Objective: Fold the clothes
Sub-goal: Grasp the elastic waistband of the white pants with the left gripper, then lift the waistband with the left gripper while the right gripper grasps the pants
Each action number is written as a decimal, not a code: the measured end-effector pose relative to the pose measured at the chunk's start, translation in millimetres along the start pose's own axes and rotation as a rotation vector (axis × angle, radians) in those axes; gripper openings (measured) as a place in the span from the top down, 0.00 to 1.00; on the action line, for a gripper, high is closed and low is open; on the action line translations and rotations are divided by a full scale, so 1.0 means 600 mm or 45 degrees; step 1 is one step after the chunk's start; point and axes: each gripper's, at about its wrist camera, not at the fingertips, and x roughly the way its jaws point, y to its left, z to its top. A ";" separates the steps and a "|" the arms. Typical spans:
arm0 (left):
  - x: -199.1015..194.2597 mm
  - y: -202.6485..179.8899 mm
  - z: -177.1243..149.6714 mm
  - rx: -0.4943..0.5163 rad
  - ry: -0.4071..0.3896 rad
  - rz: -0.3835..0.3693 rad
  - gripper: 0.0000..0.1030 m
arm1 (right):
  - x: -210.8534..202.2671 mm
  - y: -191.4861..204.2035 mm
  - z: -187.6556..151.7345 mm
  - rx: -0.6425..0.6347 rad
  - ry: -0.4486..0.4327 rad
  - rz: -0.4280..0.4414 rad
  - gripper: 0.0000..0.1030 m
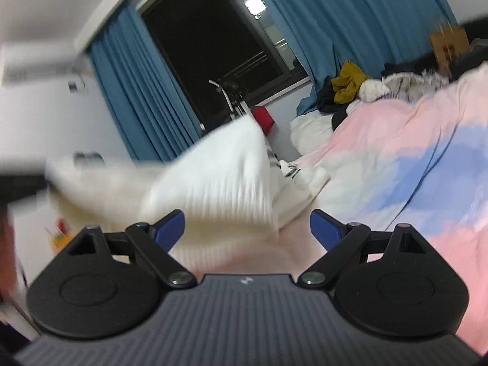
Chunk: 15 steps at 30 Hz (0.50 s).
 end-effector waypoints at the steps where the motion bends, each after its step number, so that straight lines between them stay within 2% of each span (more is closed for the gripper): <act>1: -0.007 0.017 -0.023 -0.029 0.030 0.007 0.91 | -0.001 -0.004 0.000 0.034 0.015 0.014 0.12; 5: -0.022 0.083 -0.102 -0.174 0.111 0.020 0.91 | -0.007 -0.017 0.000 0.172 0.074 0.068 0.12; 8: -0.024 0.118 -0.124 -0.233 0.129 0.023 0.91 | 0.000 -0.029 -0.004 0.258 0.138 0.089 0.12; 13: -0.006 0.162 -0.144 -0.356 0.193 0.038 0.88 | 0.071 -0.031 -0.026 0.223 0.288 0.037 0.12; 15: 0.005 0.174 -0.151 -0.369 0.213 0.058 0.88 | 0.099 -0.033 -0.034 0.213 0.321 0.040 0.12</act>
